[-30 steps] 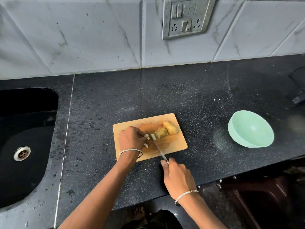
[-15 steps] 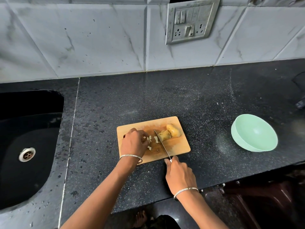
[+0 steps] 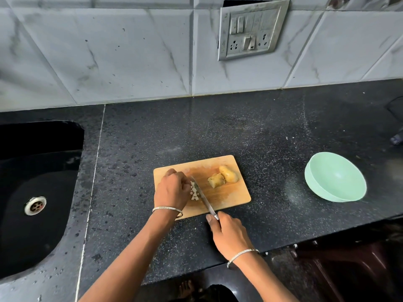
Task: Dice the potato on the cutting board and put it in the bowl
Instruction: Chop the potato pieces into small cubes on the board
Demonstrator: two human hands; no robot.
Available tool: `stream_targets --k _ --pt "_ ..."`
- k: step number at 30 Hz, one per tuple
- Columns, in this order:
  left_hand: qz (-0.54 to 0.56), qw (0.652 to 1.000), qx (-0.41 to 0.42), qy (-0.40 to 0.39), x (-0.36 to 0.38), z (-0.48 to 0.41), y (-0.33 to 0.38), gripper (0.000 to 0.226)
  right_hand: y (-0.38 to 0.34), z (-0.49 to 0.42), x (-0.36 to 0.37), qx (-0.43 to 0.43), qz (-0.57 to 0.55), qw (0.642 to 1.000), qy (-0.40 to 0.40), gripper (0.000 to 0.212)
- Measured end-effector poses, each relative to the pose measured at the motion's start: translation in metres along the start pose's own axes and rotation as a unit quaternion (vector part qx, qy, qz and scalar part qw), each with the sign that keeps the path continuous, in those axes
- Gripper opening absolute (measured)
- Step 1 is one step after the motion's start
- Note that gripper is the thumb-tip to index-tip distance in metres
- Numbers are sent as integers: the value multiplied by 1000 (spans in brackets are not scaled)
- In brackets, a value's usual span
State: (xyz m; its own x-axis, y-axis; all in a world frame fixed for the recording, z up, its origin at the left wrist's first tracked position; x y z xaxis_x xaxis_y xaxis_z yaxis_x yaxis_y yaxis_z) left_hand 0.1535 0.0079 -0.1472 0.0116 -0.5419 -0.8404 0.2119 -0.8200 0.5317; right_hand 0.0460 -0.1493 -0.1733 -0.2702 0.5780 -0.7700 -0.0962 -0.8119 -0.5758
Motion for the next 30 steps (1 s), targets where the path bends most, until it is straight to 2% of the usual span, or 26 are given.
stream_targets --k 5,9,13,19,23,26,30 --pt "38 999 22 -2 -6 -1 1 8 7 -5 -12 1 -8 1000 24 41" --pt "51 998 32 -37 7 -2 3 21 9 -10 -12 -19 -46 999 15 46" --pt "35 999 34 -7 7 -5 3 11 14 -12 -15 -26 -74 997 8 47" --pt "-17 1000 15 5 -1 -5 1 9 14 -11 -25 -36 -72 997 18 42" --pt "13 998 48 -30 4 0 8 13 25 -14 -30 -17 -65 996 50 41" --pt "-27 994 100 -48 13 7 21 13 34 -13 -26 -9 -31 998 49 45" --pt "-117 985 128 5 13 12 25 11 38 -12 -23 -8 -21 999 47 44"
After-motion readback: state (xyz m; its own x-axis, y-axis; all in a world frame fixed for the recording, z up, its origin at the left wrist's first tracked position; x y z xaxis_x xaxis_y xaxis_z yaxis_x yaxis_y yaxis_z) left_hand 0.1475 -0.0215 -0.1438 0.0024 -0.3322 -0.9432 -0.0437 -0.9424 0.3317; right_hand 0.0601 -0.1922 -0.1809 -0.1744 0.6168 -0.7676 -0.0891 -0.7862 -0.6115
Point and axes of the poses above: each hand's wrist, its own z-axis away from the middle knuckle, its own x-axis out of the palm, y = z × x, the point moved 7 cm from there along -z, towards the middle knuckle, and after that the axes turned 11 degrees about -x, right-handed, at the moved point
